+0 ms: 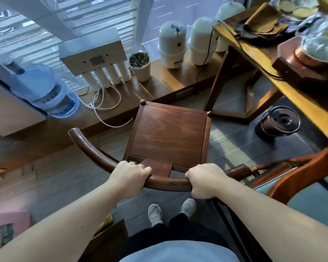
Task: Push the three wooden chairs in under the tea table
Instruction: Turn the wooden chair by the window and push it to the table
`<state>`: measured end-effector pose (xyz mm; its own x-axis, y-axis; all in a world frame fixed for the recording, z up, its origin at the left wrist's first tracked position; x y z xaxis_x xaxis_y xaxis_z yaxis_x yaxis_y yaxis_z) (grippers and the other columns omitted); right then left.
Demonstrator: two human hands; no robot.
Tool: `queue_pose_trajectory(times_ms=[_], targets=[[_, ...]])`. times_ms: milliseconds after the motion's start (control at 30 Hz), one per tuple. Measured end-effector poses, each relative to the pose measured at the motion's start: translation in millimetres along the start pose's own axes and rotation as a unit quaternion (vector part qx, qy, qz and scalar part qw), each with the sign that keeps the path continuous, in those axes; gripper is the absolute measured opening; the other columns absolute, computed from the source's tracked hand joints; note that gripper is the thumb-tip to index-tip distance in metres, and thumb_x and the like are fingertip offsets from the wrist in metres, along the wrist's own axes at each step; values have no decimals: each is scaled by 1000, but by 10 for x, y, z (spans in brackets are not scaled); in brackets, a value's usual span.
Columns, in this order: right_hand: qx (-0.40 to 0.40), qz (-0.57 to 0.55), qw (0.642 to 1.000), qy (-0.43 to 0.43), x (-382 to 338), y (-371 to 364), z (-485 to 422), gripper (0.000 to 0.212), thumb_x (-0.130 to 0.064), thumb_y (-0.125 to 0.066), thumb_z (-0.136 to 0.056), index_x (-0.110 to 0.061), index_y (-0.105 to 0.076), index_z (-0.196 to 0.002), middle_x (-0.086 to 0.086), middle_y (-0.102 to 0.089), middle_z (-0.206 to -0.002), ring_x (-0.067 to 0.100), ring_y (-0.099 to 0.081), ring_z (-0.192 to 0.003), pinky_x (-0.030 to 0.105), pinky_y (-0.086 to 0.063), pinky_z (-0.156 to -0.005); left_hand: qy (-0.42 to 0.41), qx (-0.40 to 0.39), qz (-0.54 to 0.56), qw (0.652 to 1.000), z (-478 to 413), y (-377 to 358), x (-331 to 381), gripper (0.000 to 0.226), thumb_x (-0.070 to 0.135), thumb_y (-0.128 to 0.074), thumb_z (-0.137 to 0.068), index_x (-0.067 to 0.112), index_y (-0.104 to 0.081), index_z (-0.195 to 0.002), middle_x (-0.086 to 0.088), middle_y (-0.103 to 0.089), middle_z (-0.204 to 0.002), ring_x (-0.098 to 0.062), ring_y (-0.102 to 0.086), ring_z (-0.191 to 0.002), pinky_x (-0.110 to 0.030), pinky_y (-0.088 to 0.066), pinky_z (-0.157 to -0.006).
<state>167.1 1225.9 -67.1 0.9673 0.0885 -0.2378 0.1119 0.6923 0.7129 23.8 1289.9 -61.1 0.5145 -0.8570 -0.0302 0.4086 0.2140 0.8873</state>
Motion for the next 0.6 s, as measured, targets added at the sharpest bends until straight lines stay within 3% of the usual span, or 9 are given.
queue_pose_trajectory(times_ms=[100, 233, 300, 367, 433, 600], targets=[[2, -20, 1000, -6, 144, -59, 105, 15, -32, -60, -72, -29, -55, -87, -4, -61, -80, 23, -59, -74, 35, -53, -68, -16, -9, -12, 1000, -118, 39, 113, 26, 34, -56, -80, 24, -47, -102, 4, -63, -99, -26, -62, -88, -35, -43, -63], [17, -39, 999, -12, 205, -54, 219, 18, -39, -62, -74, -31, -51, -86, -8, -57, -78, 18, -55, -73, 30, -42, -60, -71, -20, 2, 997, -125, 43, 163, 69, 62, -58, -78, 27, -34, -133, 5, -56, -123, -24, -58, -104, -37, -46, -72], [29, -63, 997, -28, 197, -35, 220, 27, -48, -61, -73, -31, -55, -94, -9, -58, -85, 16, -56, -78, 31, -45, -63, -83, -25, -12, 996, -75, 36, -34, 75, 65, -56, -75, 28, -34, -137, 6, -56, -126, -23, -57, -108, -38, -50, -77], [30, -89, 995, -44, 149, -23, 179, 41, -54, -61, -71, -32, -55, -106, -9, -57, -94, 16, -57, -84, 33, -49, -68, -58, -34, -26, 997, -45, 60, -389, 61, 58, -55, -74, 32, -44, -128, 10, -60, -117, -20, -59, -105, -37, -51, -80], [8, -92, 993, -66, 96, -17, 116, 40, -54, -62, -70, -31, -57, -103, -7, -59, -93, 17, -58, -83, 33, -49, -67, -38, -61, -34, 997, -50, 47, -673, 38, 49, -54, -75, 36, -54, -110, 12, -65, -102, -15, -62, -96, -36, -50, -83], [-76, -101, 981, -150, 78, 6, 35, 32, -45, -66, -69, -25, -65, -94, -5, -60, -75, 16, -60, -70, 31, -53, -66, -110, -104, -36, 988, -146, -28, -763, 22, 41, -51, -76, 32, -56, -96, 10, -65, -87, -15, -64, -80, -32, -51, -75]])
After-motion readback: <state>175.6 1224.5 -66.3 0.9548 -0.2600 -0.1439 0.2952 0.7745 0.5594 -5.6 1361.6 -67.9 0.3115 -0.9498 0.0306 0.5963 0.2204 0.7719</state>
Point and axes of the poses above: each hand's wrist, its own z-axis away from the middle knuckle, its own y-axis out of the back of the hand, x = y × z, the point moved 9 cm from there along -z, towards the middle knuckle
